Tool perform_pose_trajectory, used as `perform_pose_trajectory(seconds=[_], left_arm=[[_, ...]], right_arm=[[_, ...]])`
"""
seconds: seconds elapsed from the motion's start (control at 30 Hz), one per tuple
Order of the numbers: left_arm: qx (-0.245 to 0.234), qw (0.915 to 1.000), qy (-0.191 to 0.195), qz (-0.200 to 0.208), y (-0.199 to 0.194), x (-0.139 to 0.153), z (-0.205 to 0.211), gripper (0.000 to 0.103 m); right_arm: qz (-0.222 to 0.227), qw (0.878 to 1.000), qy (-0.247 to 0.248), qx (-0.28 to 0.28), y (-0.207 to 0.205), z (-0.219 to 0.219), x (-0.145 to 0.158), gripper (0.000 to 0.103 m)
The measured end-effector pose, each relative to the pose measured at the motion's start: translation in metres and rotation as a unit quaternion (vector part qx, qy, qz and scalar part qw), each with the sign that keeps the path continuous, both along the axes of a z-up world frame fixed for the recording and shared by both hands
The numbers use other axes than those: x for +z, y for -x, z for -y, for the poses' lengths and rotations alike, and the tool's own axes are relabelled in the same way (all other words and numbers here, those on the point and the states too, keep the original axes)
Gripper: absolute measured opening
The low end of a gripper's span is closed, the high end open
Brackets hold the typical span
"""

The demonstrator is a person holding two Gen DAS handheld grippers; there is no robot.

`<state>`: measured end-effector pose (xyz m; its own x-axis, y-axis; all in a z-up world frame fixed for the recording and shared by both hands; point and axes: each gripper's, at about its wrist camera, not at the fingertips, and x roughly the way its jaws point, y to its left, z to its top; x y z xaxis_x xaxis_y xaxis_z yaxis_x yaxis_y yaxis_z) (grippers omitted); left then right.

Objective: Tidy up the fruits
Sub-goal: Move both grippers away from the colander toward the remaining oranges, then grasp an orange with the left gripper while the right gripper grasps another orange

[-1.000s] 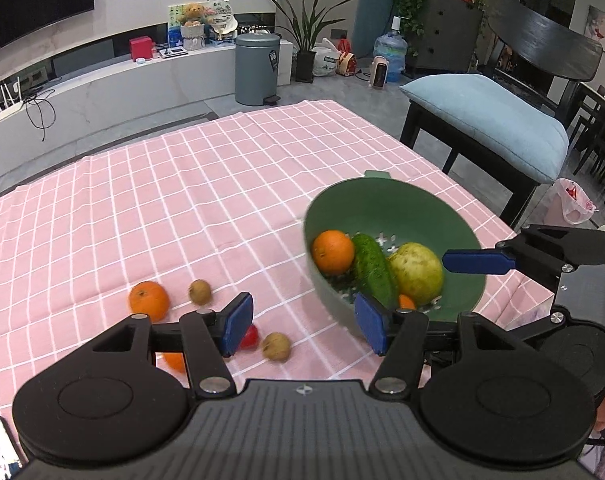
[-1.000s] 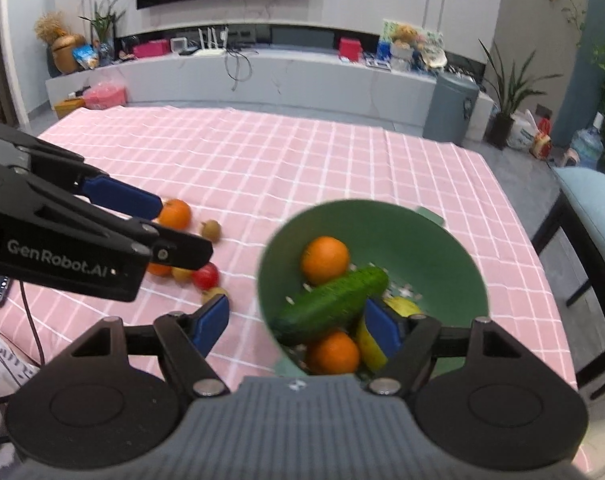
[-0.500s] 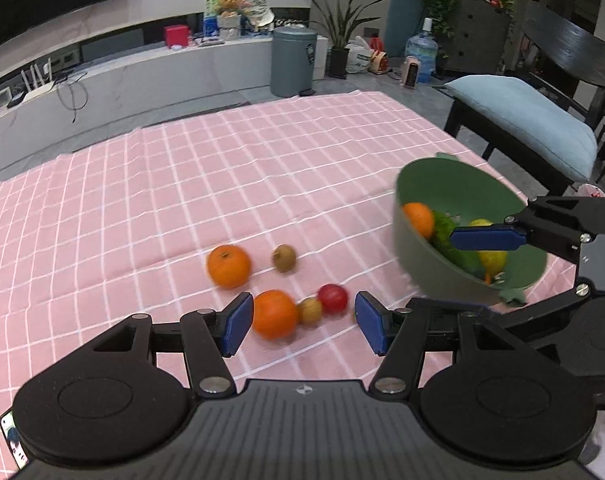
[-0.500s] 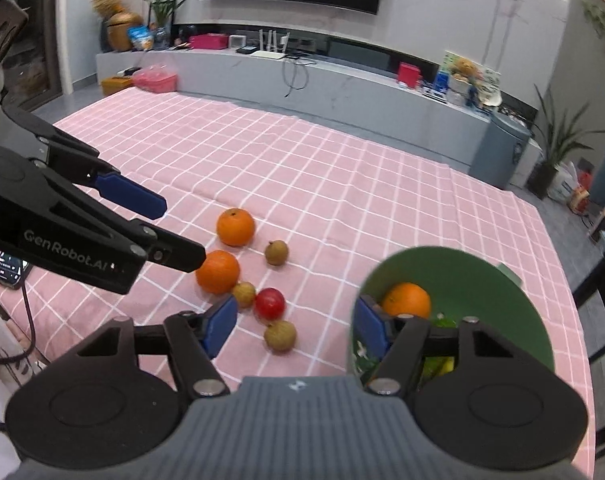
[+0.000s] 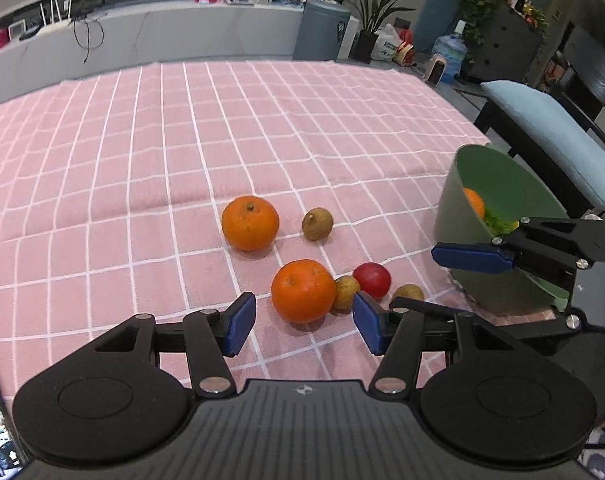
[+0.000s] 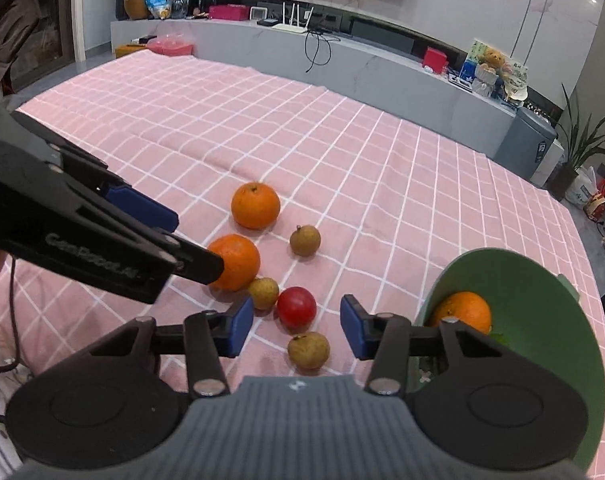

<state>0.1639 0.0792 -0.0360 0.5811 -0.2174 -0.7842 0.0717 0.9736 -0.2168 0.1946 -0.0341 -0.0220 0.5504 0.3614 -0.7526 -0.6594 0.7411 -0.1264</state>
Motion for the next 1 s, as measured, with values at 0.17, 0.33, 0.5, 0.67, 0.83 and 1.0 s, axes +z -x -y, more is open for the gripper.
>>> perform_pose_trajectory(seconds=[0.17,0.33,0.5,0.67,0.83,1.0], left_arm=[[0.006,0.9997,0.019,-0.011,-0.013,-0.009,-0.002,0.066],[0.008,0.9994,0.022,-0.027,-0.020,-0.018,-0.001,0.056],[0.003,0.9988,0.034,-0.035,-0.021,-0.022,-0.002,0.047],[0.009,0.9991,0.037,-0.018,-0.017,-0.017,-0.005,0.045],[0.052,0.9979,0.034,0.017,-0.008,-0.004,-0.023,0.045],[0.104,0.9938,0.028,0.030,-0.005,-0.001,-0.045,0.045]], right_arm=[[0.001,1.000,0.008,0.005,-0.008,-0.005,-0.008,0.042],[0.002,1.000,0.010,0.008,-0.016,-0.008,-0.012,0.042],[0.001,1.000,0.012,0.009,-0.022,-0.012,-0.016,0.042],[0.003,1.000,0.010,0.011,-0.024,-0.016,-0.014,0.042],[0.008,1.000,0.000,0.014,-0.029,-0.022,-0.010,0.042],[0.009,1.000,-0.012,0.022,-0.037,-0.038,-0.008,0.042]])
